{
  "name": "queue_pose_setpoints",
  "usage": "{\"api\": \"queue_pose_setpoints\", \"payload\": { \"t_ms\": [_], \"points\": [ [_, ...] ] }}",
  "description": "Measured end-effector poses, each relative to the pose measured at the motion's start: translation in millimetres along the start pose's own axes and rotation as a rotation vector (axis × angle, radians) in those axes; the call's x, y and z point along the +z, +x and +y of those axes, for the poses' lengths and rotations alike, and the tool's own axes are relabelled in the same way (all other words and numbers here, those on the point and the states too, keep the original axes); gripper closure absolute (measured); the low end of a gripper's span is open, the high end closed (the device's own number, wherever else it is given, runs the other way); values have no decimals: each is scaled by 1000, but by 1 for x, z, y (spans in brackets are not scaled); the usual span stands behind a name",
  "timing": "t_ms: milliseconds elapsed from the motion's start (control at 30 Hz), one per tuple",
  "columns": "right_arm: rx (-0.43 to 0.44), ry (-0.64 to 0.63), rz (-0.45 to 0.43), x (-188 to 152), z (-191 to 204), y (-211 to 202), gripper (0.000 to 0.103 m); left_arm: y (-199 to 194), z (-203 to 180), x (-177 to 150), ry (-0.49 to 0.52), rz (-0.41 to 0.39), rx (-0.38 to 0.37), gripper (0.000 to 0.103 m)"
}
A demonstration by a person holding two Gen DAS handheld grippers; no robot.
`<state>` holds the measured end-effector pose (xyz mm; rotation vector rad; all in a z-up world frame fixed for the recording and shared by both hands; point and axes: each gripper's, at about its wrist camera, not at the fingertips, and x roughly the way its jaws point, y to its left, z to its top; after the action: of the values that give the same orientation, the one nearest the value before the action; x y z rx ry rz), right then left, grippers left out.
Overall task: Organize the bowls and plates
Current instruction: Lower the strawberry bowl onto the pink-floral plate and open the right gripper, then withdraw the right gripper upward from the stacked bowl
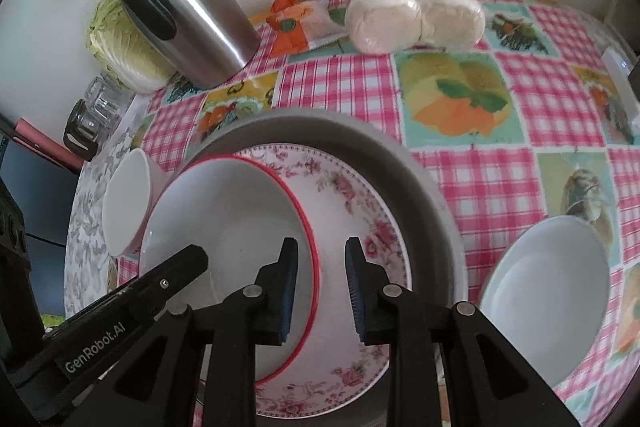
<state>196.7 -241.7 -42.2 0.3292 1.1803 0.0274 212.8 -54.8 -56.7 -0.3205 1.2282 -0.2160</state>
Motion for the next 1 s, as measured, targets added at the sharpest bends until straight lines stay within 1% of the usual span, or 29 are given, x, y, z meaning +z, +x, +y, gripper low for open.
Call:
{"api": "queue_pose_setpoints", "payload": {
  "t_ms": [100, 133, 200, 233, 267, 300, 333, 367, 400, 433, 467, 500, 533, 567, 633, 700, 767, 800, 833, 900, 933, 1000],
  "points": [
    [-13, -5, -36, 2, 0, -14, 72, -12, -3, 2, 22, -27, 28, 75],
    [-14, -8, -50, 3, 0, -19, 71, -16, -3, 2, 27, -36, 31, 73],
    [-22, -15, -85, 5, 2, -32, 67, -26, -5, 4, 37, -63, 38, 62],
    [-30, -18, -105, 6, 2, -39, 62, -31, -7, 4, 42, -77, 41, 51],
    [-39, -20, -122, 7, 2, -45, 58, -38, -8, 5, 49, -95, 46, 46],
    [-48, -23, -136, 8, 2, -51, 56, -43, -10, 6, 55, -110, 50, 45],
    [-61, -31, -152, 8, 3, -57, 50, -48, -11, 6, 61, -122, 54, 44],
    [-71, -38, -164, 8, 3, -62, 42, -54, -12, 7, 69, -134, 60, 40],
    [-78, -43, -174, 9, 3, -65, 39, -57, -13, 7, 72, -141, 64, 38],
    [-90, -50, -184, 9, 4, -69, 33, -62, -13, 7, 75, -152, 75, 33],
    [-101, -57, -191, 9, 4, -72, 32, -66, -13, 8, 77, -159, 85, 28],
    [-109, -62, -195, 9, 4, -73, 32, -69, -13, 8, 79, -167, 99, 26],
    [-121, -66, -199, 9, 4, -74, 30, -71, -12, 8, 80, -175, 112, 24],
    [-129, -69, -200, 10, 3, -75, 25, -72, -12, 8, 81, -182, 126, 23],
    [-136, -73, -198, 10, 1, -75, 22, -74, -10, 9, 81, -187, 155, 20],
    [-142, -80, -191, 10, 0, -74, 21, -73, -9, 8, 84, -185, 180, 15],
    [-154, -94, -182, 9, 1, -73, 20, -71, -9, 7, 89, -185, 210, 7],
    [-166, -110, -177, 9, 2, -73, 20, -70, -9, 7, 94, -186, 226, 5],
    [-180, -130, -174, 8, 4, -73, 20, -70, -9, 6, 99, -188, 233, 3],
    [-191, -151, -173, 7, 6, -73, 16, -69, -10, 6, 105, -190, 239, 2],
    [-190, -155, -175, 6, 6, -74, 11, -68, -11, 5, 108, -191, 244, 1],
    [-184, -155, -177, 6, 6, -76, 10, -68, -11, 5, 114, -199, 257, 0]
  ]
}}
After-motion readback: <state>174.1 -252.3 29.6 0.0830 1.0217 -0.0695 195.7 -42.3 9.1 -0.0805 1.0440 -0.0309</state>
